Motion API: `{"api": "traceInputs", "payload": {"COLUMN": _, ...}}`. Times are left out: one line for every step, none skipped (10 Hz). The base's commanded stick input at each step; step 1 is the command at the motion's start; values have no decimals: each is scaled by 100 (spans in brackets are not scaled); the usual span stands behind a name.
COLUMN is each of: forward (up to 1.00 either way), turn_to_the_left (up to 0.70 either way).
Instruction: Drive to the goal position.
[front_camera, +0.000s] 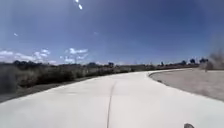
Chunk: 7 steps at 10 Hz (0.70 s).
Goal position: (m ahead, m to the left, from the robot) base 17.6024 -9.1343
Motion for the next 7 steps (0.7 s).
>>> {"api": "traceInputs", "payload": {"forward": 100, "turn_to_the_left": 0}}
{"api": "traceInputs", "payload": {"forward": 100, "turn_to_the_left": 0}}
{"api": "traceInputs", "payload": {"forward": 100, "turn_to_the_left": 0}}
{"api": "traceInputs", "payload": {"forward": 100, "turn_to_the_left": 0}}
{"api": "traceInputs", "payload": {"forward": 100, "turn_to_the_left": 0}}
{"api": "traceInputs", "payload": {"forward": 100, "turn_to_the_left": 0}}
{"api": "traceInputs", "payload": {"forward": 100, "turn_to_the_left": -34}}
